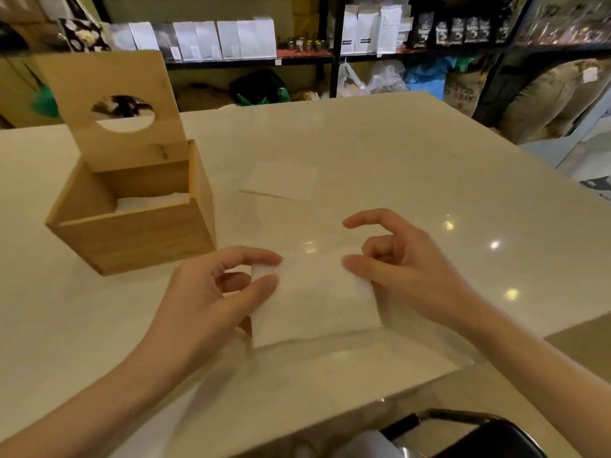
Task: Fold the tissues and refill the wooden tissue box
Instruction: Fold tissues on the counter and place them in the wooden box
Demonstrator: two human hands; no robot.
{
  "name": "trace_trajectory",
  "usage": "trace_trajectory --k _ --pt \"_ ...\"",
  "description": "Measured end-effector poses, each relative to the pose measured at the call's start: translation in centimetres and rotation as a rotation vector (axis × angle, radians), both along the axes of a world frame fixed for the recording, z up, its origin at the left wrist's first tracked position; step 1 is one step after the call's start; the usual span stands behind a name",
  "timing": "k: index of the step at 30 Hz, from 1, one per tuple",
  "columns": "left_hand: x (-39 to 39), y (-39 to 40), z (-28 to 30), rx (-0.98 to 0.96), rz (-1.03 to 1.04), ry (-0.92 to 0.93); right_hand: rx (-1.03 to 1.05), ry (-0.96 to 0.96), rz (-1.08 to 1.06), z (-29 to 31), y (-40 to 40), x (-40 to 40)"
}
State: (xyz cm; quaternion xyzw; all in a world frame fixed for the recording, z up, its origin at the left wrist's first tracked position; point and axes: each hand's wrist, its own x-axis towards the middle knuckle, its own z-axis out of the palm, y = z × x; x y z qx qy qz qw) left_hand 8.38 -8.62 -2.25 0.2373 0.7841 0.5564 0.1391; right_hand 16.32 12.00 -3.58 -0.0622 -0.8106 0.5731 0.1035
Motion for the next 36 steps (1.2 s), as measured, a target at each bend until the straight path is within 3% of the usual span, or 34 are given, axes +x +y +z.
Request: trace_trajectory --k 5,10,16,19,22,26,31,36 --pt "0.3 -0.6 -1.3 -0.062 0.004 -0.003 0.102 -0.029 -0.013 -0.7 -0.7 -0.1" --pt "0.5 -0.9 -1.7 -0.283 -0.035 0.337 0.285 -0.037 -0.034 -0.9 -1.2 -0.2" --pt "0.8 -1.2 -2.1 -0.524 -0.075 0.525 0.726 0.058 -0.062 -1.5 -0.9 0.2" --pt "0.6 -1.0 -1.2 -0.636 -0.18 0.638 0.81 0.081 -0.007 -1.2 -0.8 0.4" --pt "-0.7 -0.4 0.4 -0.755 -0.324 0.648 0.813 -0.01 0.06 0.0 -0.5 -0.2" --pt "-3.9 1.6 4.7 -0.799 -0.532 0.668 0.643 -0.102 0.048 2.4 1.0 -2.4" --pt "-9.9 5.3 8.6 -0.659 -0.477 0.638 0.574 0.035 -0.086 4.4 3.4 -7.1" --pt "-16.4 8.9 7.1 -0.63 -0.403 0.589 0.712 0.015 -0.233 3.3 4.6 -12.4"
